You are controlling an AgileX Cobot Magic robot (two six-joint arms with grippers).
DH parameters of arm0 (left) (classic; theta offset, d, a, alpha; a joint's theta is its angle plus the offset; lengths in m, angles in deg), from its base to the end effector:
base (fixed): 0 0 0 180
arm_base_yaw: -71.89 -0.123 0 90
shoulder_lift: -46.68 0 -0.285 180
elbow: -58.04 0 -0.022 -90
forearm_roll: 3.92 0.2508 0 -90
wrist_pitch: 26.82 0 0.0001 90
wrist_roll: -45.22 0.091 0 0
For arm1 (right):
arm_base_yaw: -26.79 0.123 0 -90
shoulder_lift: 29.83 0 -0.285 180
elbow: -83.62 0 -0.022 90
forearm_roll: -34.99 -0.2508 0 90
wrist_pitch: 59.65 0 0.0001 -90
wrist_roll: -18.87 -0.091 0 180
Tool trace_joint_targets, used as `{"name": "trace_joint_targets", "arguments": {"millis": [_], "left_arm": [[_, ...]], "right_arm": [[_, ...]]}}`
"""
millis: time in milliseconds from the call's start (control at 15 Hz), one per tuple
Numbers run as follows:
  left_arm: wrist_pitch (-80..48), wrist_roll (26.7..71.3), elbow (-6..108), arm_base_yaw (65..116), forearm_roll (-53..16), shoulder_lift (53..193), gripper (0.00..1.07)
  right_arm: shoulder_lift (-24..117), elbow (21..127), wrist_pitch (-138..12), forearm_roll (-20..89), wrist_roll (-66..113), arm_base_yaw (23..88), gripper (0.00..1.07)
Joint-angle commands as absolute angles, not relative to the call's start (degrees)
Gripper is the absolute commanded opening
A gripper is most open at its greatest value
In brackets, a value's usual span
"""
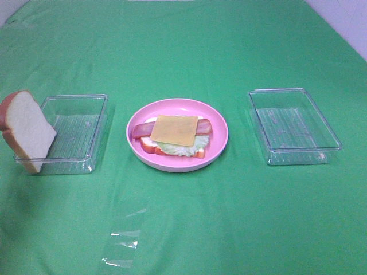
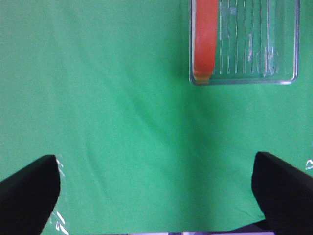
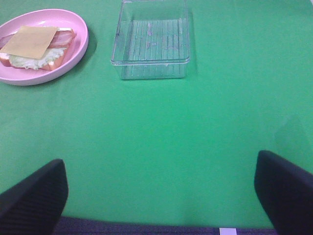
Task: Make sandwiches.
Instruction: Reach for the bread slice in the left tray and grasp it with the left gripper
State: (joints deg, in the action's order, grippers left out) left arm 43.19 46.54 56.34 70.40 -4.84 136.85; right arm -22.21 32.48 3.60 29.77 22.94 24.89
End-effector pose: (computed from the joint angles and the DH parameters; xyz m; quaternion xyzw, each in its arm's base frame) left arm 0.2804 0.0059 0.3353 -0.0030 0.9875 -0.0040 0.1576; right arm -0.0023 0.0075 0.2616 -0.0183 0.8736 0.0202 0.4859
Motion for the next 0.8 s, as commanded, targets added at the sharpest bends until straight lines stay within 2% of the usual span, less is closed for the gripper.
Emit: {"name": "trace_joint_targets", "arguments": {"millis": [67, 200, 400, 800], "left_arm": [[47.84, 46.08, 61.67, 72.64, -5.07, 142.93, 1.02], [47.78, 43.39, 66.08, 75.22, -4.90, 150.20, 1.02], [47.89, 40.75, 69.80, 76.02, -4.90, 158.91, 1.02], [41.30, 40.69, 69.80, 77.17, -5.53, 165.62, 1.02]], "right_arm": [[-24.10, 32.30, 3.37, 29.71, 22.88, 24.95, 0.98], [-24.10, 32.30, 3.37, 29.71, 22.88, 24.95, 0.98], [-24.10, 32.30, 3.37, 29.71, 22.88, 24.95, 0.98], [-24.10, 32.30, 3.37, 29.71, 22.88, 24.95, 0.98]]}}
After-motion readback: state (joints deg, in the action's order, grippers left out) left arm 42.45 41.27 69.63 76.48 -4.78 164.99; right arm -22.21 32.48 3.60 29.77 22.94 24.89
